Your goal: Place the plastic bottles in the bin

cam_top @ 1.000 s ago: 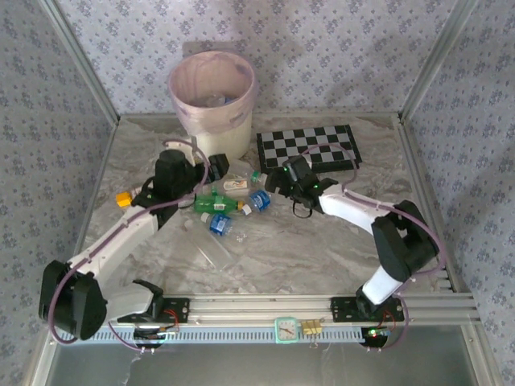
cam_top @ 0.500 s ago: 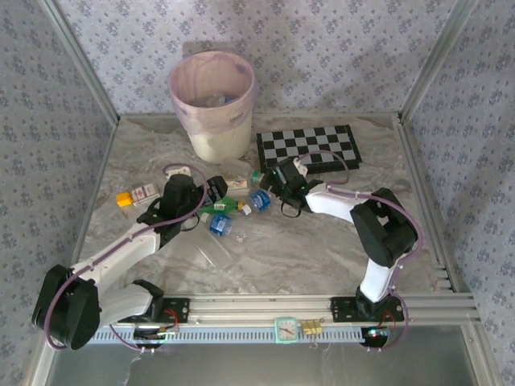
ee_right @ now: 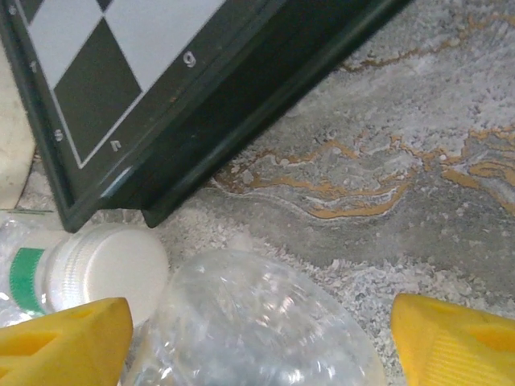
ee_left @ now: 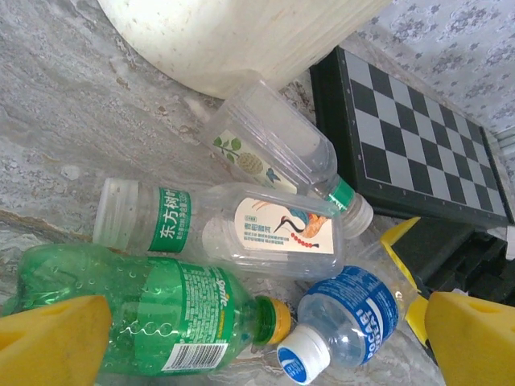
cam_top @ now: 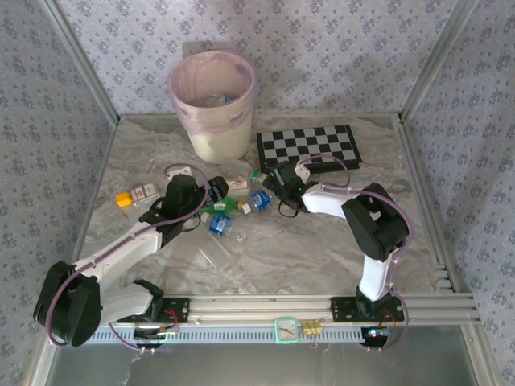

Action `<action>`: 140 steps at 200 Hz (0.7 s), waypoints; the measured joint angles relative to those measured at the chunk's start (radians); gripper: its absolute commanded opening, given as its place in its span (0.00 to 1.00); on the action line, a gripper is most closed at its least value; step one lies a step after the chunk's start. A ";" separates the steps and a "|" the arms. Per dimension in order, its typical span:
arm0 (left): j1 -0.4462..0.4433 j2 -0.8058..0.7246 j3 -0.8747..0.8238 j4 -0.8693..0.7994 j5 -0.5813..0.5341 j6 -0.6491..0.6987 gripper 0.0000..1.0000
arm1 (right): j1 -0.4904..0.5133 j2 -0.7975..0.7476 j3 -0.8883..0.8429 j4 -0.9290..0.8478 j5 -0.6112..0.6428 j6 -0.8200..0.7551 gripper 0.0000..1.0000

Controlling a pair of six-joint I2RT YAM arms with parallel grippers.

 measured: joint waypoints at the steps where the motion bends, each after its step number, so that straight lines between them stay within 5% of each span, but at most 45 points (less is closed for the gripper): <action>1: 0.000 0.001 0.000 0.000 0.000 0.000 1.00 | 0.000 0.002 0.000 0.000 0.001 -0.001 0.81; 140: -0.006 0.021 0.012 0.000 0.018 0.008 1.00 | -0.014 -0.042 -0.042 -0.011 0.032 -0.101 0.53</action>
